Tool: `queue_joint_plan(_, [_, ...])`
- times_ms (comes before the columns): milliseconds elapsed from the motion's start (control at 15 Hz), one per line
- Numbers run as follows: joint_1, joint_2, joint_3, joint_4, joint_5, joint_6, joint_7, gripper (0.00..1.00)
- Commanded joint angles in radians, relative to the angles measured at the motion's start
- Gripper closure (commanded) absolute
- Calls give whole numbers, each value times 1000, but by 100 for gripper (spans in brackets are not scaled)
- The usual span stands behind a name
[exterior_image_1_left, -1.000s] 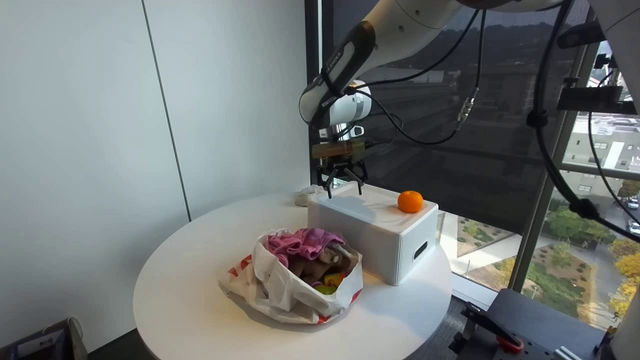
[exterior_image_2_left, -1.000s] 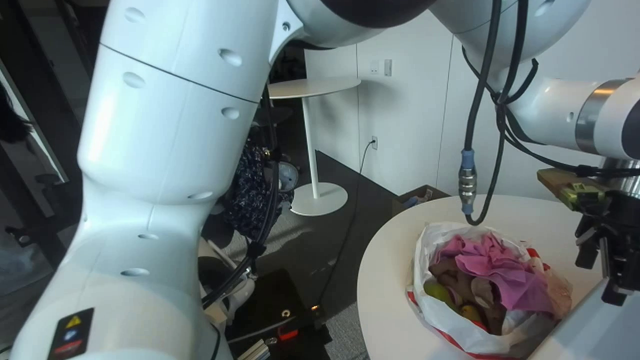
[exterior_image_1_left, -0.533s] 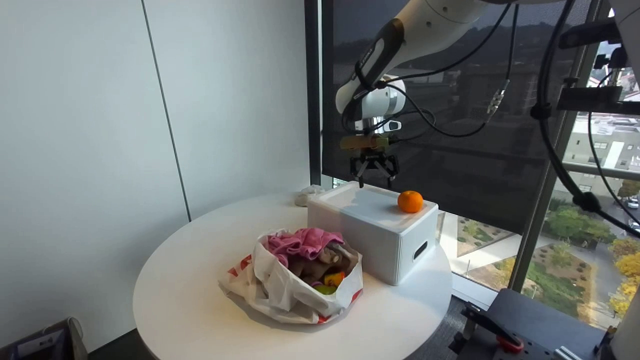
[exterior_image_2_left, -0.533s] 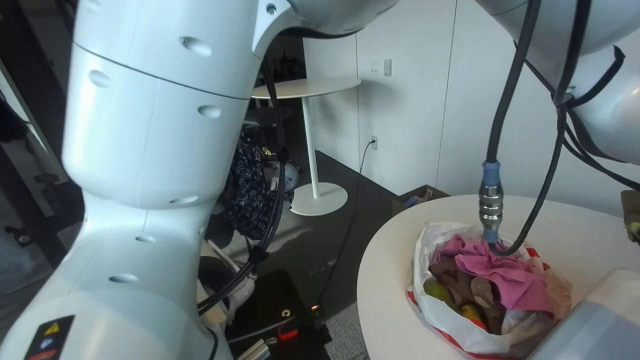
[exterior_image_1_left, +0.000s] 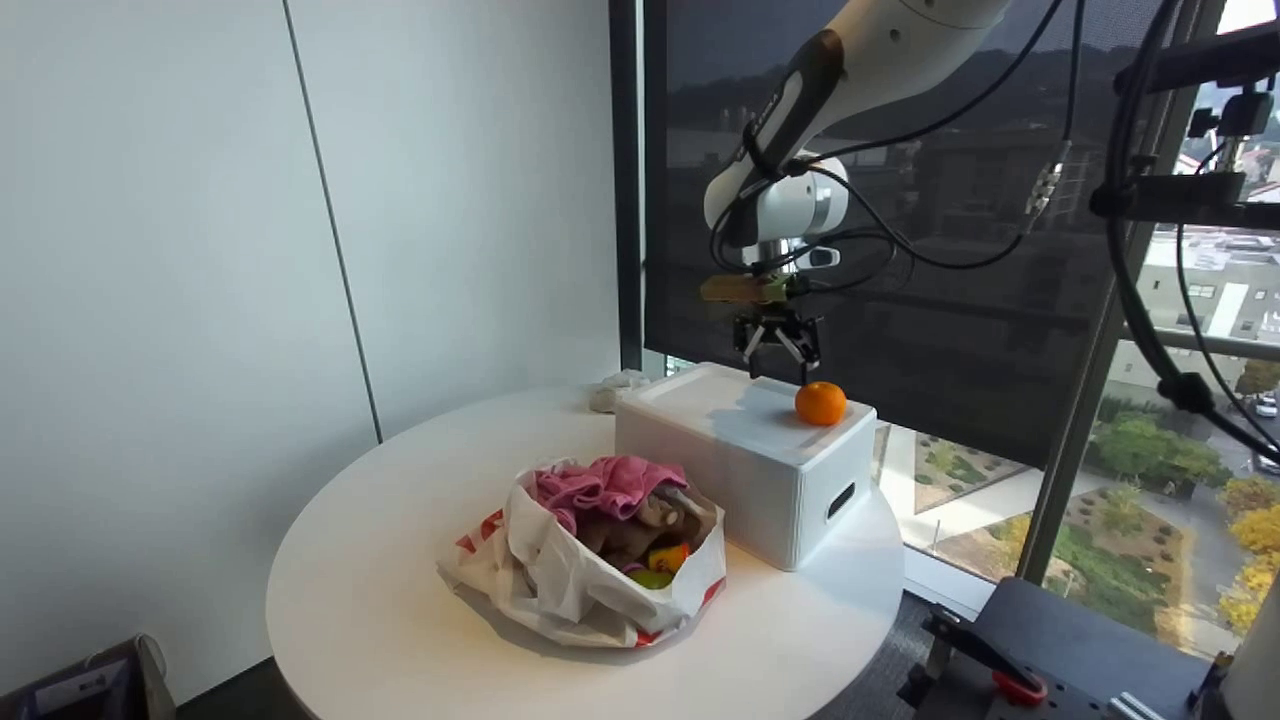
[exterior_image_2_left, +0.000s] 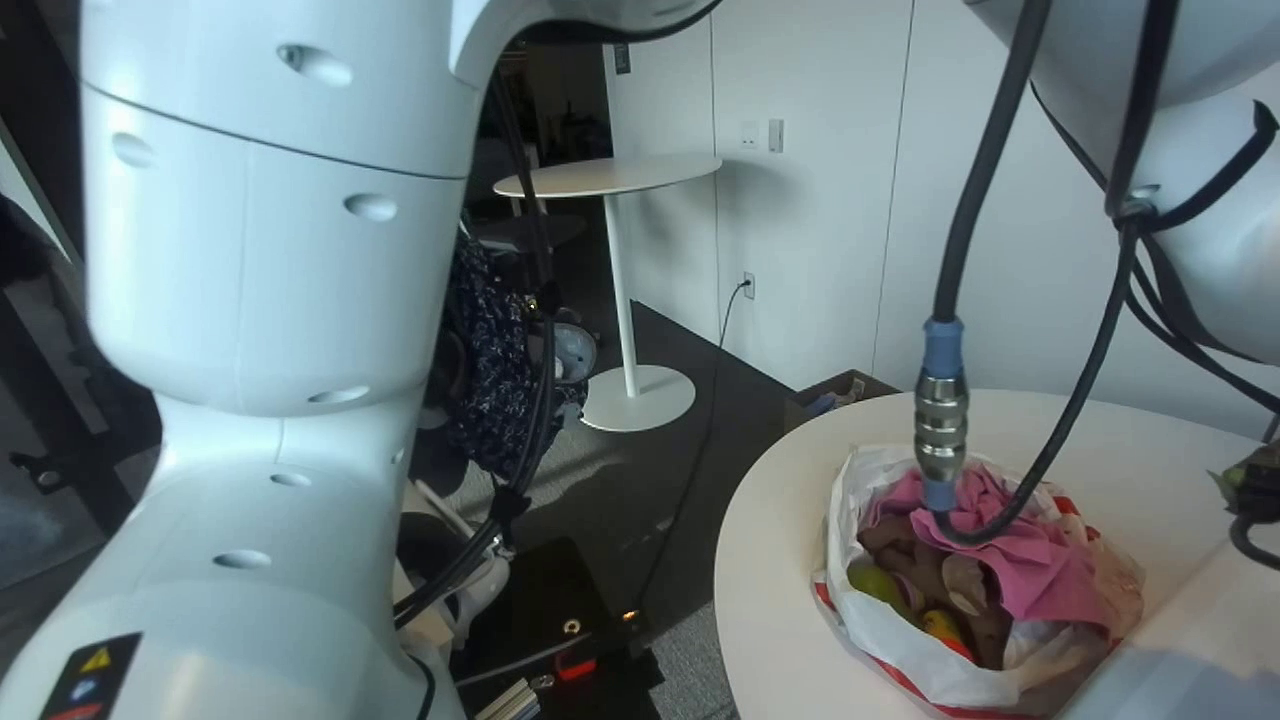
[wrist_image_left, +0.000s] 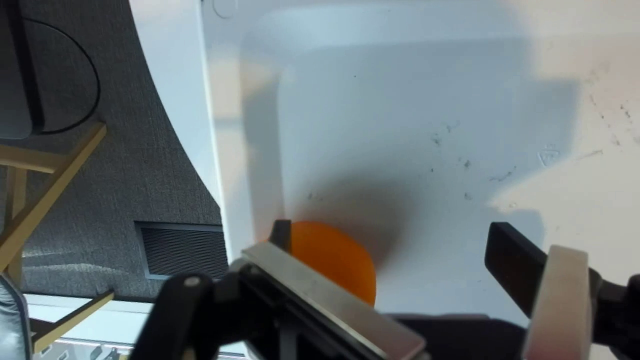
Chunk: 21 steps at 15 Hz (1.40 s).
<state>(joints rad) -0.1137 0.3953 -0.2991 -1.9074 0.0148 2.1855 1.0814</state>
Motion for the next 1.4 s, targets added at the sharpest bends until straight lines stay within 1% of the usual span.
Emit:
queue_joint_plan(0, [-8, -39, -15, -77, -9, 50, 99, 0])
queue_joint_plan(267, [-12, -40, -44, -108, -45, 69, 182, 0])
queue_joint_plan(467, [-14, -28, -55, -113, -71, 79, 219, 0])
queue_joint_plan(1133, [-20, 30, -60, -99, -150, 132, 244, 0])
queue_joint_plan(1200, [-22, 34, -58, -98, -149, 132, 239, 25])
queue_joint_plan(1267, [-21, 36, -58, -99, -151, 137, 239, 26])
queue_joint_plan(1333, [-20, 35, -58, -102, -152, 142, 237, 32])
